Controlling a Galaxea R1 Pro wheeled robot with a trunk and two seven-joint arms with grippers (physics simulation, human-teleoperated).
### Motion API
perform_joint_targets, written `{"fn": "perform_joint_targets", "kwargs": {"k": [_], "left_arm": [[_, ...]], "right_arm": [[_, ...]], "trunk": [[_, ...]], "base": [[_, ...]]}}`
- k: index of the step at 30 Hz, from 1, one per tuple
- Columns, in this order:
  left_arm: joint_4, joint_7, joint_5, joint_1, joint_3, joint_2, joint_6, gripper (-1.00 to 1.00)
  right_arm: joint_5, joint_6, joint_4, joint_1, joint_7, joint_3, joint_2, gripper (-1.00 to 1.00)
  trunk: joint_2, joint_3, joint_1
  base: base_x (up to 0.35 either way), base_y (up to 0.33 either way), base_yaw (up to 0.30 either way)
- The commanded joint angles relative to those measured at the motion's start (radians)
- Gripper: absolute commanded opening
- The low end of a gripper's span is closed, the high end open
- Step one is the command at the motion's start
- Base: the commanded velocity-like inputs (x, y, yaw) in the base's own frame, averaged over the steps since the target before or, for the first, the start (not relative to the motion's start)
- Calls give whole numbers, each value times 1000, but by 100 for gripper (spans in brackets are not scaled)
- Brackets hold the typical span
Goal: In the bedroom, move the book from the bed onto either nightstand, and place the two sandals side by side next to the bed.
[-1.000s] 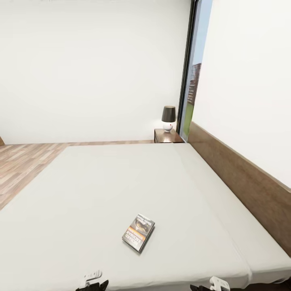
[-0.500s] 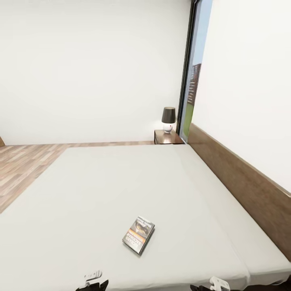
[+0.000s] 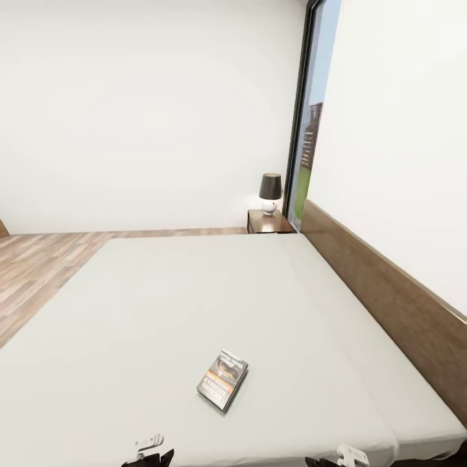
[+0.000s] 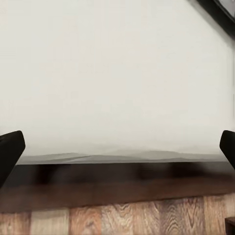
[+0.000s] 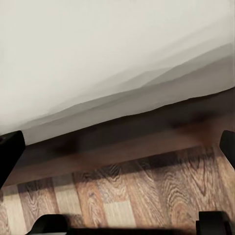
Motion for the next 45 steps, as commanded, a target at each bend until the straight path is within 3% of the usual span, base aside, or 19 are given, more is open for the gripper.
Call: {"fn": "perform_joint_targets", "kwargs": {"k": [1,16,23,45], "left_arm": [[1,-5,5,-1,2,0,-1,100],[1,-5,5,-1,3,0,-1,100],[1,-5,5,-1,3,0,-1,100],[1,-5,5,-1,3,0,-1,100]], "right_arm": [[-5,3,1,-1,5,-5,0,100],[-5,3,0,-1,5,-5,0,100],[-5,3,0,-1,5,-5,0,100],[-5,3,0,-1,5,-5,0,100]], "trunk": [[7,2,-4],[112,49,-61],[126,56,-69],[280,124,-153]], "base": [[0,0,0],[0,0,-55],[0,0,-6],[0,0,0]]}}
